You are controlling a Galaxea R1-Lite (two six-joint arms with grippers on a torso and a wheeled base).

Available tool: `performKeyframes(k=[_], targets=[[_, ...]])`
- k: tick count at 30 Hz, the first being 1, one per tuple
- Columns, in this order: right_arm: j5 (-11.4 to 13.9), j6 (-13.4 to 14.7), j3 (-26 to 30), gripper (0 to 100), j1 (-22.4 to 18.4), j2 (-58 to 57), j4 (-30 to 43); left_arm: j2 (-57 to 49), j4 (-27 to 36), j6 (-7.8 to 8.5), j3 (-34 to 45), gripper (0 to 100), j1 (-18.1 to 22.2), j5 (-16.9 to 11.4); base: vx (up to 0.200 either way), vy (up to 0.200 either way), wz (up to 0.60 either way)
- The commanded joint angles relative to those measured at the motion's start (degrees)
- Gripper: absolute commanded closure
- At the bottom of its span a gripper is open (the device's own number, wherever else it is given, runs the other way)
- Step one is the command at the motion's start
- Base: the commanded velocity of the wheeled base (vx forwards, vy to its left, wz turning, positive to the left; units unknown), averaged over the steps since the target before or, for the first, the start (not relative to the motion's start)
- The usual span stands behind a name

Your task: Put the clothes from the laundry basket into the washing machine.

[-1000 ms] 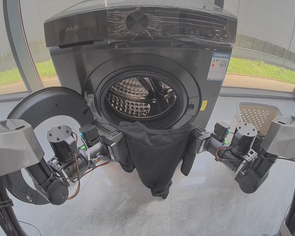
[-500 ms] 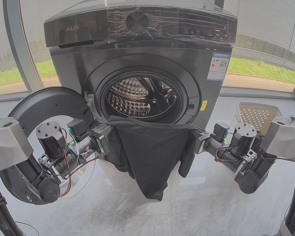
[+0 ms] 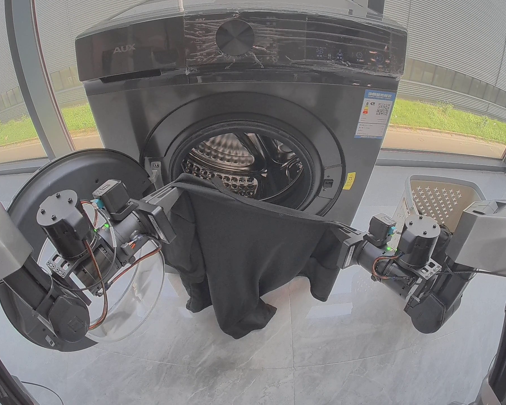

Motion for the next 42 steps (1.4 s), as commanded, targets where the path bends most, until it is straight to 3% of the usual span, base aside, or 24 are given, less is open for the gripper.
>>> performKeyframes(k=[1,23,42], targets=[[-0.1,0.2,0.1,100,-0.4,-0.2,0.0,-0.6,-0.1,-0.01,0.1,100,0.5,0.0,0.0,0.0,0.0],[-0.7,-0.3,2.1,100,-2.0,-9.8,0.0,-0.1,0.0,0.26,0.9,100,1.0,0.0,0.0,0.0,0.0],[-1.0,0.6,4.4,100,0.4,-9.8,-0.1,-2.2,-0.1,0.08,1.0,100,-3.2,0.1,0.0,0.0,0.0]])
